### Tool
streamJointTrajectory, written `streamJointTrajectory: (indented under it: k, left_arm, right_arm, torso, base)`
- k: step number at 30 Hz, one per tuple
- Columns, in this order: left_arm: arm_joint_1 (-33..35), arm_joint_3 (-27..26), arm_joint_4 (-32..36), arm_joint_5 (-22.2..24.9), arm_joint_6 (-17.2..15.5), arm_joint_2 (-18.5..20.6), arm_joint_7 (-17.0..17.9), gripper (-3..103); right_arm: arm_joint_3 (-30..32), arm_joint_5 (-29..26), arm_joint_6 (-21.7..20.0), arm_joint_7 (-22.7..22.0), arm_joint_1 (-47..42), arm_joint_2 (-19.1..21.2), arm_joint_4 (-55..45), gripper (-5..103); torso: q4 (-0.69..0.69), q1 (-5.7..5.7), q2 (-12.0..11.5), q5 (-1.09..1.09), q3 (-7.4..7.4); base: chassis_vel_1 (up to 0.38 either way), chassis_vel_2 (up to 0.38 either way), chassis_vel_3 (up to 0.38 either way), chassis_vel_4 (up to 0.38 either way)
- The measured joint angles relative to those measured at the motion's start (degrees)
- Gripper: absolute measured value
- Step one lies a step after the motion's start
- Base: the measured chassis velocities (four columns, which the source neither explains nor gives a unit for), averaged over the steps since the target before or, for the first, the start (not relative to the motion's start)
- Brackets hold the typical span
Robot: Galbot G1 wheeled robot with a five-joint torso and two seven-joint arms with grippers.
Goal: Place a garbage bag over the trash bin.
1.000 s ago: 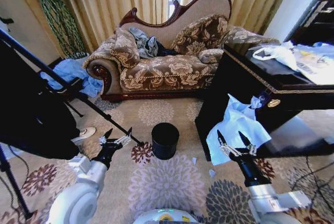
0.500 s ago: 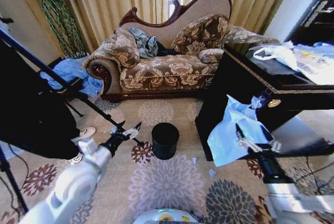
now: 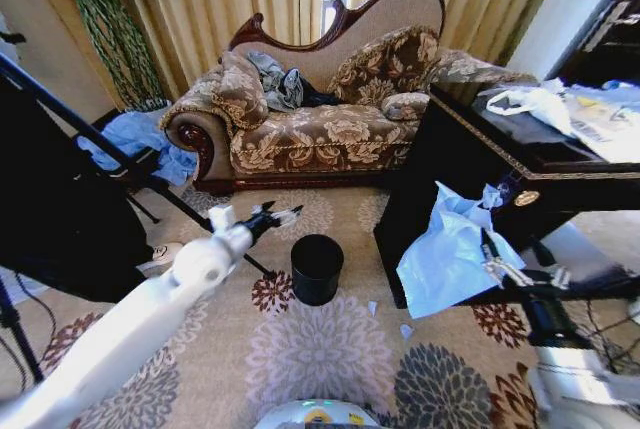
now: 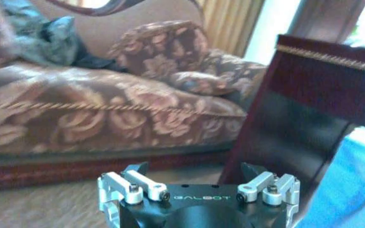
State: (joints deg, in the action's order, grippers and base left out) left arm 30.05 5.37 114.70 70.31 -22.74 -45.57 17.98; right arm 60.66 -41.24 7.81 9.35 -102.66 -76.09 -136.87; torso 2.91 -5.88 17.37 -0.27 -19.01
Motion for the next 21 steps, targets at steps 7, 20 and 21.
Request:
streamJointTrajectory:
  k: [7, 20, 21]
  left_arm:
    - [-13.91, 11.09, -7.82, 1.29, -0.25, -4.42, -0.19, 100]
    - [-29.4, 22.57, -22.54, 12.04, -2.11, -19.1, 0.34, 96]
    - [-30.13, 23.03, -23.55, 13.48, -2.31, -20.63, 0.59, 96]
  right_arm:
    - [-2.78, 10.19, 2.65, -2.33, 1.72, 0.33, 7.62, 100]
    - [4.2, 0.64, 2.95, 12.18, 2.08, 1.19, 11.11, 100]
    - [5.15, -1.3, 2.88, 12.48, 2.61, 1.54, 12.2, 100]
  torso:
    - [-0.04, 0.0, 0.0, 0.02, 0.0]
    - [-0.04, 0.01, -0.01, 0.0, 0.0]
    - [-0.04, 0.01, -0.01, 0.0, 0.0]
  base:
    - [0.0, 0.0, 0.0, 0.0]
    - [0.0, 0.0, 0.0, 0.0]
    - [0.0, 0.0, 0.0, 0.0]
